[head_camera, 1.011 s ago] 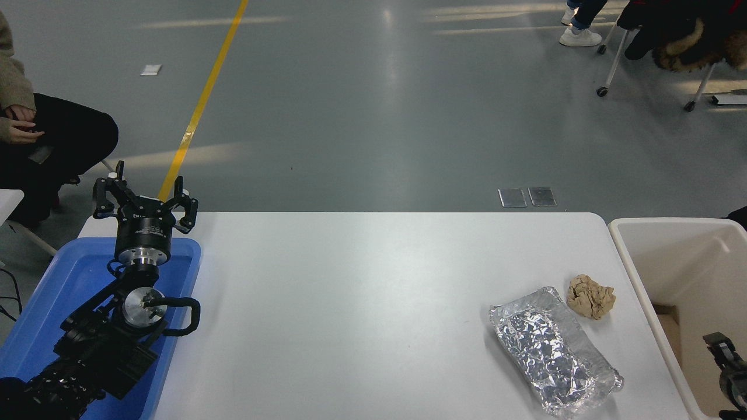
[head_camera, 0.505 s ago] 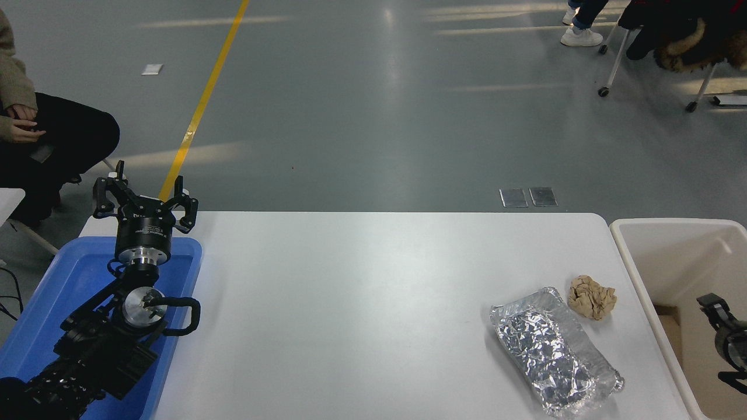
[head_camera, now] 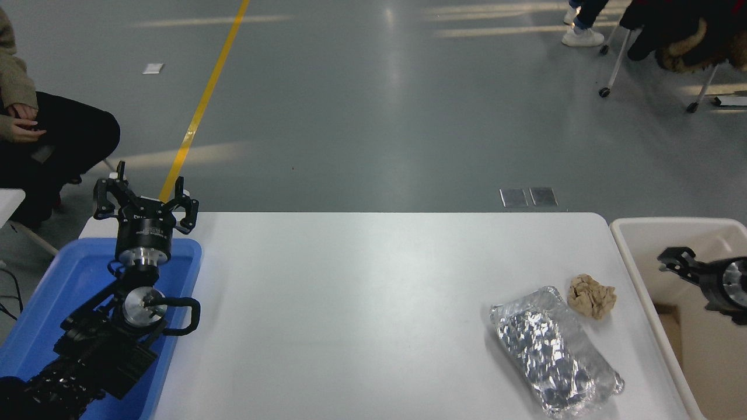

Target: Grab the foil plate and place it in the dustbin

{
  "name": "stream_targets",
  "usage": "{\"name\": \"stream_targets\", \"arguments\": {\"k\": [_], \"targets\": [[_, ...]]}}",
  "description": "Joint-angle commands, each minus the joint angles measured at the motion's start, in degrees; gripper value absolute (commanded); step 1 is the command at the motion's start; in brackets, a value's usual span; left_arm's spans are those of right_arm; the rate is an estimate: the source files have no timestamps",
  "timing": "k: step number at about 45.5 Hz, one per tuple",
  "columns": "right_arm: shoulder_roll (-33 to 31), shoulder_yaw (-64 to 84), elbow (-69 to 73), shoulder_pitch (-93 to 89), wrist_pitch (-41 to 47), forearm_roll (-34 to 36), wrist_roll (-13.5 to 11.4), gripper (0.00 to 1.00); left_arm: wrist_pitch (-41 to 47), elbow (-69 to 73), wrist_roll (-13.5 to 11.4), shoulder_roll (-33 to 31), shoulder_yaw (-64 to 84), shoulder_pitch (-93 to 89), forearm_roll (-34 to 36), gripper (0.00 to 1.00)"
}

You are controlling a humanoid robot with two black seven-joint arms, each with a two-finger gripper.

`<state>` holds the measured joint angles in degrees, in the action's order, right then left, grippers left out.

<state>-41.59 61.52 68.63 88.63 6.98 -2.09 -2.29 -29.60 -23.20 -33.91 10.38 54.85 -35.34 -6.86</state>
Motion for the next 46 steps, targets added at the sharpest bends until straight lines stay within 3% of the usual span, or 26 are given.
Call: {"name": "stream_targets", "arguments": {"k": [1,8,13,24,37,46], "targets": [[3.2,13.4,25.0,26.8,0.6,-2.5,0.0,1.00,0.0,0.0,0.0,0.0,0.1,0.0,0.0,0.99],[10.2,16.5,31.4,39.8,4.7,-1.8,0.1,1.00,0.1,0.0,0.0,0.0,0.1,0.1,-0.1,0.99],[13.5,16.0,31.4,50.0,13.7,-0.3,0.3,1.00,0.1,0.0,0.0,0.0,0.1,0.1,-0.2,0.99],[19.8,15.0,31.4,67.5,34.0,10.0,0.4,1.00,0.2,0.0,-0.1,0.0,0.2,0.2,-0.2,0.99],[22.2,15.0,31.4,80.5,38.0,11.7,0.4,1.00,0.2,0.0,-0.1,0.0,0.3,0.2,-0.2,0.99],[21.9,16.0,31.4,76.9,38.0,10.7,0.3,0.98,0.2,0.0,-0.1,0.0,0.3,0.2,-0.2,0.99]]}}
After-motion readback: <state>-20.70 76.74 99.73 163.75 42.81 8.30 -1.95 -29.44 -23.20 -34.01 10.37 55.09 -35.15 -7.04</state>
